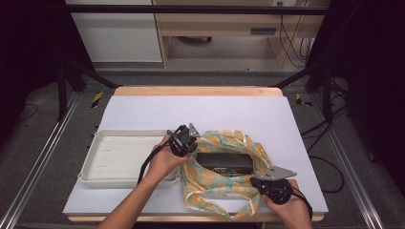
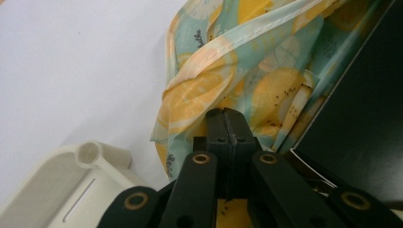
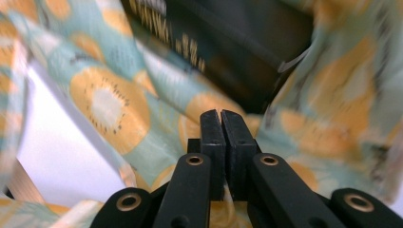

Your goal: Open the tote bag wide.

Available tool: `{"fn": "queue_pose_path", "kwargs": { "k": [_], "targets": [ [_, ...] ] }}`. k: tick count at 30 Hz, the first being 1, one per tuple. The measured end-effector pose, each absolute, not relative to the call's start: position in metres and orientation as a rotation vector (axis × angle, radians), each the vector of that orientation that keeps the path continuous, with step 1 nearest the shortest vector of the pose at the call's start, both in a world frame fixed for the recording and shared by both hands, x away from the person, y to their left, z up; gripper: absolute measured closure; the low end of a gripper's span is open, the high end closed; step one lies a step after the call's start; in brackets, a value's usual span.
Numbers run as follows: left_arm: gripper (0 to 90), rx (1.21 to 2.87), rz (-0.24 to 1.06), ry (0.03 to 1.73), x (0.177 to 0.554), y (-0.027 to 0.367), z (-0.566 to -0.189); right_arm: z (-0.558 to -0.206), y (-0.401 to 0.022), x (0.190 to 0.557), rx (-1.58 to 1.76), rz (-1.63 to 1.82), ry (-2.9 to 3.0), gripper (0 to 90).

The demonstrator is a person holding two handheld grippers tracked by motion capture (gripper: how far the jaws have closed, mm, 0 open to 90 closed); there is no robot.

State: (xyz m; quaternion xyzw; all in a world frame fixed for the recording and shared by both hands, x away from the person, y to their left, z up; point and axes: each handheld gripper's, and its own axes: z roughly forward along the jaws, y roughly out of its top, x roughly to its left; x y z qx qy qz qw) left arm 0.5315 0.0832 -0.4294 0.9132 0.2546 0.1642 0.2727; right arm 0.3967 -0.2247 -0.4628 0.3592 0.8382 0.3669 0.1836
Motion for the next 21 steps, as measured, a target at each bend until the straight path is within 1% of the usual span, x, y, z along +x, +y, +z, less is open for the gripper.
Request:
{"fn": "queue_pose_path", "kwargs": {
  "k": [4,5,6,9,10,11,12,13,14,16,18,21],
  "targets": [
    [90.0,2.452,0.441,0.676,0.529,0.085,-0.426,-0.44,-0.227,0.402,0.988,1.075,2.317,88.5],
    [90.0,2.452,0.441,0.676,0.529,0.085,-0.426,-0.44,-0.227,0.402,0.988,1.075,2.317,88.5],
    [90.0,2.446,0.44,0.677,0.529,0.086,-0.425,-0.428,-0.227,0.409,0.975,1.082,2.292,88.5],
    [90.0,2.436,0.44,0.683,0.528,0.087,-0.424,-0.418,-0.227,0.417,0.958,1.07,2.272,88.5],
    [90.0,2.433,0.439,0.68,0.528,0.087,-0.423,-0.409,-0.225,0.427,0.942,1.074,2.26,88.3],
    [90.0,2.433,0.439,0.68,0.528,0.087,-0.423,-0.409,-0.225,0.427,0.942,1.074,2.26,88.3],
    [90.0,2.434,0.437,0.676,0.526,0.087,-0.422,-0.401,-0.223,0.434,0.934,1.073,2.253,88.1],
    [90.0,2.434,0.437,0.676,0.526,0.087,-0.422,-0.401,-0.223,0.434,0.934,1.073,2.253,88.1],
    [90.0,2.428,0.44,0.672,0.525,0.088,-0.42,-0.391,-0.222,0.437,0.938,1.098,2.246,88.1],
    [90.0,2.43,0.444,0.672,0.524,0.089,-0.419,-0.384,-0.221,0.436,0.939,1.099,2.249,88.1],
    [90.0,2.433,0.443,0.665,0.524,0.089,-0.419,-0.384,-0.221,0.432,0.946,1.076,2.261,88.5],
    [90.0,2.43,0.439,0.658,0.522,0.089,-0.418,-0.396,-0.225,0.423,0.975,1.042,2.292,89.4]
  ]
}}
